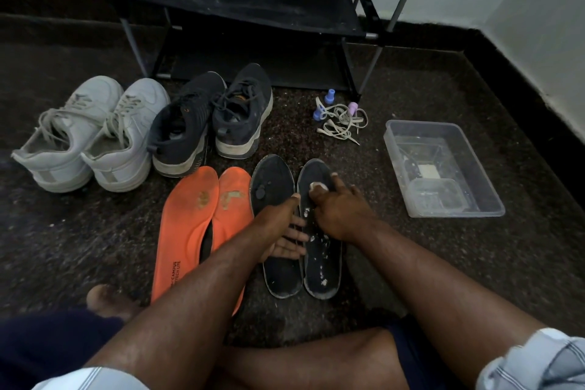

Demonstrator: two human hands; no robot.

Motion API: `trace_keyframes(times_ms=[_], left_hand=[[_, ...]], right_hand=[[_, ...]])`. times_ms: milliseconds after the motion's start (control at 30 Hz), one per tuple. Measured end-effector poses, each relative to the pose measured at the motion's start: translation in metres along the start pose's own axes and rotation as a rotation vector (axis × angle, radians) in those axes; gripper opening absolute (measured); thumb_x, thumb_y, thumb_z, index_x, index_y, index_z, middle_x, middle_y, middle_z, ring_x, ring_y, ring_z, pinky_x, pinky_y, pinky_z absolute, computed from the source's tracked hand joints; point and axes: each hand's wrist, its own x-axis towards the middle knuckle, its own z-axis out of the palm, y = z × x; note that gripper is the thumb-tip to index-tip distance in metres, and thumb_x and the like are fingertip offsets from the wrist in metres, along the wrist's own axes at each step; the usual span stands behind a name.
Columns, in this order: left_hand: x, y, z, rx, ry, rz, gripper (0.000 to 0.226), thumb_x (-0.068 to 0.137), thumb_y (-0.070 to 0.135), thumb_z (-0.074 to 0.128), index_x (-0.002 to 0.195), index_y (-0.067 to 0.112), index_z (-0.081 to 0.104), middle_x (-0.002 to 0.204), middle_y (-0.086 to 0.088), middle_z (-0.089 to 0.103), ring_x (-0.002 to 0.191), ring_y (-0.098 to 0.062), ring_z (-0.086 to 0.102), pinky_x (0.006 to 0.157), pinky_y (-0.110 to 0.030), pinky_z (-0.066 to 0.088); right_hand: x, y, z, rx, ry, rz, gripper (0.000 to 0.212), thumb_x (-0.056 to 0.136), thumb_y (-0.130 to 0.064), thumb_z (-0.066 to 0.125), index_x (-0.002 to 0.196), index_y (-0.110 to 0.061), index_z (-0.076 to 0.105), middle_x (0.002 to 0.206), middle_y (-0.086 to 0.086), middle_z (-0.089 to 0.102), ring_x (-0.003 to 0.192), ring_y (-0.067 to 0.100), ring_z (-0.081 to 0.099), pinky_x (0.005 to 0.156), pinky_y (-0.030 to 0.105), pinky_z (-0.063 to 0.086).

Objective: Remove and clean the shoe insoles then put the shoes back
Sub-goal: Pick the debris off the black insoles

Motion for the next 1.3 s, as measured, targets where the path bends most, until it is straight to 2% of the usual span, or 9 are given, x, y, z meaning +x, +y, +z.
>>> trace_keyframes(times_ms=[67, 200, 367, 500, 700, 800, 933, 1100, 1300], left_hand=[[-0.001, 0.0, 0.0, 0.006, -0.006, 0.001, 0.069, 0.095, 0.069, 0.037, 0.114, 0.008, 0.063, 0.104, -0.02, 0.073, 0.089, -0.038, 0.074, 0.081, -0.044, 0.061], [-0.001, 0.0, 0.0, -0.001, -0.002, 0.007, 0.07, 0.095, 0.068, 0.04, 0.119, 0.007, 0.064, 0.104, -0.019, 0.073, 0.089, -0.037, 0.074, 0.082, -0.044, 0.061], [-0.001, 0.0, 0.0, 0.003, -0.006, 0.005, 0.071, 0.096, 0.068, 0.038, 0.12, 0.007, 0.063, 0.106, -0.02, 0.072, 0.089, -0.038, 0.074, 0.081, -0.044, 0.061], [-0.001, -0.001, 0.0, 0.0, -0.002, 0.006, 0.069, 0.096, 0.068, 0.039, 0.118, 0.007, 0.064, 0.105, -0.019, 0.072, 0.089, -0.037, 0.074, 0.082, -0.044, 0.06], [-0.001, 0.001, 0.001, 0.001, -0.005, 0.003, 0.07, 0.096, 0.068, 0.037, 0.119, 0.007, 0.063, 0.106, -0.02, 0.072, 0.089, -0.038, 0.074, 0.082, -0.044, 0.061], [-0.001, 0.0, 0.0, -0.002, -0.005, 0.004, 0.071, 0.096, 0.068, 0.038, 0.121, 0.007, 0.063, 0.105, -0.02, 0.072, 0.09, -0.038, 0.074, 0.082, -0.044, 0.061], [-0.002, 0.0, 0.0, 0.005, -0.016, 0.003, 0.071, 0.096, 0.068, 0.037, 0.121, 0.007, 0.062, 0.106, -0.02, 0.072, 0.091, -0.038, 0.073, 0.081, -0.043, 0.061], [-0.001, 0.0, 0.0, -0.001, -0.015, 0.0, 0.071, 0.096, 0.069, 0.037, 0.122, 0.007, 0.062, 0.107, -0.02, 0.071, 0.089, -0.037, 0.073, 0.08, -0.042, 0.061], [-0.001, 0.0, -0.001, 0.002, -0.014, 0.001, 0.073, 0.096, 0.069, 0.035, 0.125, 0.007, 0.062, 0.106, -0.02, 0.071, 0.089, -0.037, 0.074, 0.08, -0.042, 0.061]], right_hand=[[-0.003, -0.003, 0.004, -0.002, -0.02, -0.058, 0.056, 0.097, -0.038, 0.029, 0.152, -0.029, 0.022, 0.16, -0.005, 0.024, 0.151, 0.026, -0.002, 0.118, 0.056, 0.011], [0.003, 0.013, -0.004, 0.039, 0.029, 0.115, 0.056, 0.097, -0.038, 0.028, 0.153, -0.03, 0.019, 0.162, -0.001, 0.018, 0.151, 0.027, -0.002, 0.118, 0.058, 0.008], [-0.005, 0.001, 0.004, 0.016, -0.03, -0.05, 0.057, 0.095, -0.041, 0.028, 0.151, -0.031, 0.025, 0.161, -0.005, 0.023, 0.151, 0.026, 0.0, 0.118, 0.056, 0.012], [-0.001, 0.011, -0.004, 0.001, 0.022, 0.069, 0.055, 0.097, -0.04, 0.027, 0.151, -0.033, 0.024, 0.161, -0.008, 0.019, 0.151, 0.027, 0.001, 0.117, 0.06, 0.01], [-0.008, 0.0, -0.002, -0.02, -0.033, -0.068, 0.053, 0.098, -0.039, 0.029, 0.151, -0.033, 0.026, 0.161, -0.01, 0.02, 0.151, 0.027, 0.001, 0.117, 0.058, 0.014], [-0.007, 0.002, -0.012, 0.008, 0.008, 0.022, 0.052, 0.098, -0.037, 0.031, 0.15, -0.033, 0.028, 0.159, -0.003, 0.027, 0.15, 0.027, 0.005, 0.117, 0.058, 0.016], [-0.015, -0.011, -0.015, 0.02, -0.03, -0.042, 0.049, 0.099, -0.035, 0.033, 0.148, -0.029, 0.036, 0.155, 0.016, 0.033, 0.15, 0.026, 0.012, 0.117, 0.051, 0.022], [-0.012, -0.007, -0.014, -0.024, -0.003, 0.0, 0.05, 0.098, -0.041, 0.032, 0.147, -0.03, 0.035, 0.152, 0.007, 0.04, 0.15, 0.025, 0.01, 0.116, 0.057, 0.021], [-0.021, -0.013, -0.015, -0.06, -0.051, -0.054, 0.05, 0.097, -0.036, 0.035, 0.146, -0.03, 0.036, 0.153, 0.013, 0.038, 0.149, 0.026, 0.013, 0.116, 0.053, 0.022]])
